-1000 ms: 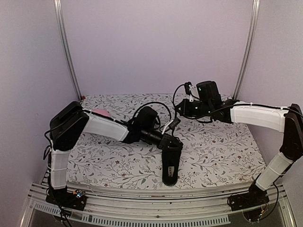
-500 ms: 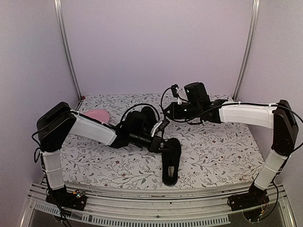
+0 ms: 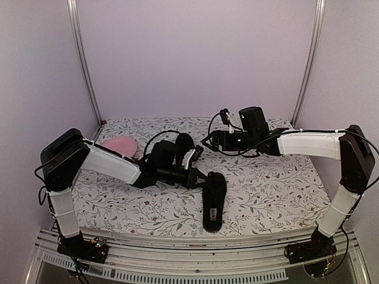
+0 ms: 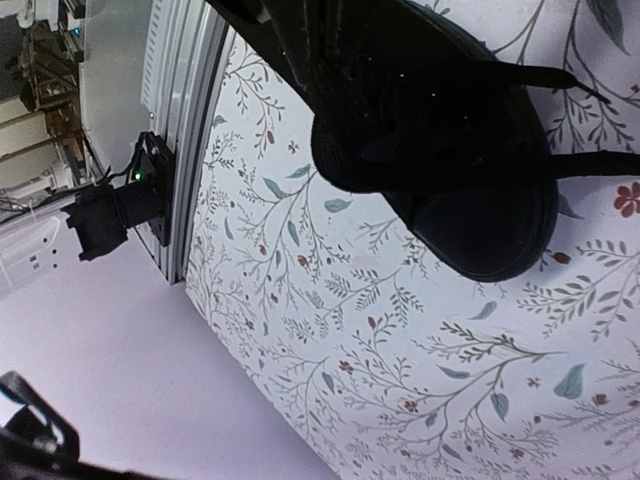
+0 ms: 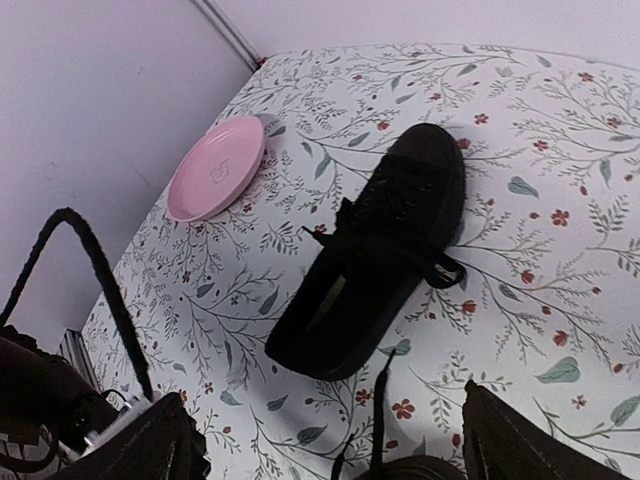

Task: Tie the shoes
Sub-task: Place the shoelace at the center of the board.

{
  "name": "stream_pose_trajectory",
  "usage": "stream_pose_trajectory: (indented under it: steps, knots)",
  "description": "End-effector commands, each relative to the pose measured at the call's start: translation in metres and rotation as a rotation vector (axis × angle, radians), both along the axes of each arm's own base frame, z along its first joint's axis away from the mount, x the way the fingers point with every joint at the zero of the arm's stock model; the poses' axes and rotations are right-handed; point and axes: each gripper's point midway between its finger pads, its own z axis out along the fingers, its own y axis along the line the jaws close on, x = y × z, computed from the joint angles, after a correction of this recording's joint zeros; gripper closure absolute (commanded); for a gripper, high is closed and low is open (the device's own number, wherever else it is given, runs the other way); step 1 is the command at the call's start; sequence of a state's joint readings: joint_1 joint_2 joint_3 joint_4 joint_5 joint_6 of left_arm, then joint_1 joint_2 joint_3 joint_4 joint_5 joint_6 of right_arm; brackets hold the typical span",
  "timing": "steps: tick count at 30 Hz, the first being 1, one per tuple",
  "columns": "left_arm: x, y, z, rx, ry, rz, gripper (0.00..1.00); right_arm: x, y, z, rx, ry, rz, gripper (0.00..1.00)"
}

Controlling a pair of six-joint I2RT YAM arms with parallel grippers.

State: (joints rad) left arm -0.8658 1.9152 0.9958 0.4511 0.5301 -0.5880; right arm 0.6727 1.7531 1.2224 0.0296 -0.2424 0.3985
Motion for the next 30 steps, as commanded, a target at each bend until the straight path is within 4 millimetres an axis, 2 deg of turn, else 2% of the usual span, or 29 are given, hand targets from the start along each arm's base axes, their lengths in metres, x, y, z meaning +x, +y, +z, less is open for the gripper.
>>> stream_pose_trajectory:
  steps: [1, 5, 6, 9, 12, 16, 18, 26, 30]
  knots:
    - [0.013, 0.003, 0.027, -0.052, -0.04, 0.096, 1.0, -0.001, -0.056, 0.012, 0.022, -0.035, -0.061, 0.04]
    - [0.009, 0.0, 0.028, -0.063, -0.017, 0.061, 1.0, -0.025, -0.095, -0.006, 0.008, -0.017, -0.111, 0.02]
    - [0.008, -0.002, 0.028, -0.064, -0.007, 0.049, 1.0, -0.037, -0.104, -0.021, 0.001, 0.007, -0.118, 0.02]
    - [0.003, -0.005, 0.03, -0.075, 0.011, 0.015, 1.0, -0.059, -0.118, -0.04, 0.012, 0.017, -0.129, 0.02]
    - [-0.001, -0.006, 0.037, -0.098, 0.026, -0.013, 1.0, -0.081, -0.122, -0.05, 0.066, -0.008, -0.1, 0.03]
    - [-0.004, -0.007, 0.044, -0.119, 0.035, -0.042, 1.0, -0.101, -0.112, -0.054, 0.115, -0.093, -0.014, 0.08]
    - [-0.004, -0.008, 0.044, -0.118, 0.04, -0.054, 1.0, -0.104, -0.103, -0.06, 0.091, -0.118, 0.038, 0.15]
    - [-0.007, -0.008, 0.042, -0.11, 0.04, -0.073, 1.0, -0.097, -0.052, -0.066, 0.073, -0.214, 0.209, 0.37]
    - [-0.007, -0.008, 0.041, -0.108, 0.045, -0.072, 1.0, -0.091, -0.029, -0.075, 0.074, -0.248, 0.277, 0.43]
